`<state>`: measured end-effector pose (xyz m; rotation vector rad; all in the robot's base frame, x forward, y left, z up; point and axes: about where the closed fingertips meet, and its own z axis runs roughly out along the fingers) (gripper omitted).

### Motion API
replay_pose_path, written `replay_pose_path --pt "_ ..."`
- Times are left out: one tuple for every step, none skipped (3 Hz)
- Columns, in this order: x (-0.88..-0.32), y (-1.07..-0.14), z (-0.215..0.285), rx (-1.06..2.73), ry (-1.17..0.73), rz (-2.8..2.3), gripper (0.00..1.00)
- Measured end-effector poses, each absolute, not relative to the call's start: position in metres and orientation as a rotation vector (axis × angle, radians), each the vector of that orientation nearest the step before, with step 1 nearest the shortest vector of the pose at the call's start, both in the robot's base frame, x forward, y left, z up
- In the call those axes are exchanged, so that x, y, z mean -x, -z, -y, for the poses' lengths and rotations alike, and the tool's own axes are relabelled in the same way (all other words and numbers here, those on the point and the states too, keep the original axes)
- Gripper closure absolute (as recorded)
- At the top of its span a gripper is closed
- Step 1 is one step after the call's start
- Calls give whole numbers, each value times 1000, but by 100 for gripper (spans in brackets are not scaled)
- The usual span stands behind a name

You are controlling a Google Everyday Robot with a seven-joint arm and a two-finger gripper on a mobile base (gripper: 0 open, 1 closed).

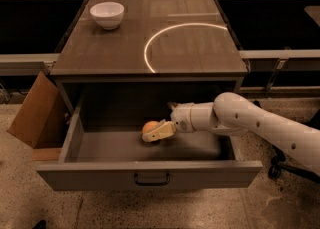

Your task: Place orange into top drawer

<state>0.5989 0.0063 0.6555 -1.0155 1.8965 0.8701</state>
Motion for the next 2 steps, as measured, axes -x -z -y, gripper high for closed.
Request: replay_pose_path --pt "-587 -672 19 950 -854 -1868 0" --pt "-563 -698 54 866 -821 -1827 0"
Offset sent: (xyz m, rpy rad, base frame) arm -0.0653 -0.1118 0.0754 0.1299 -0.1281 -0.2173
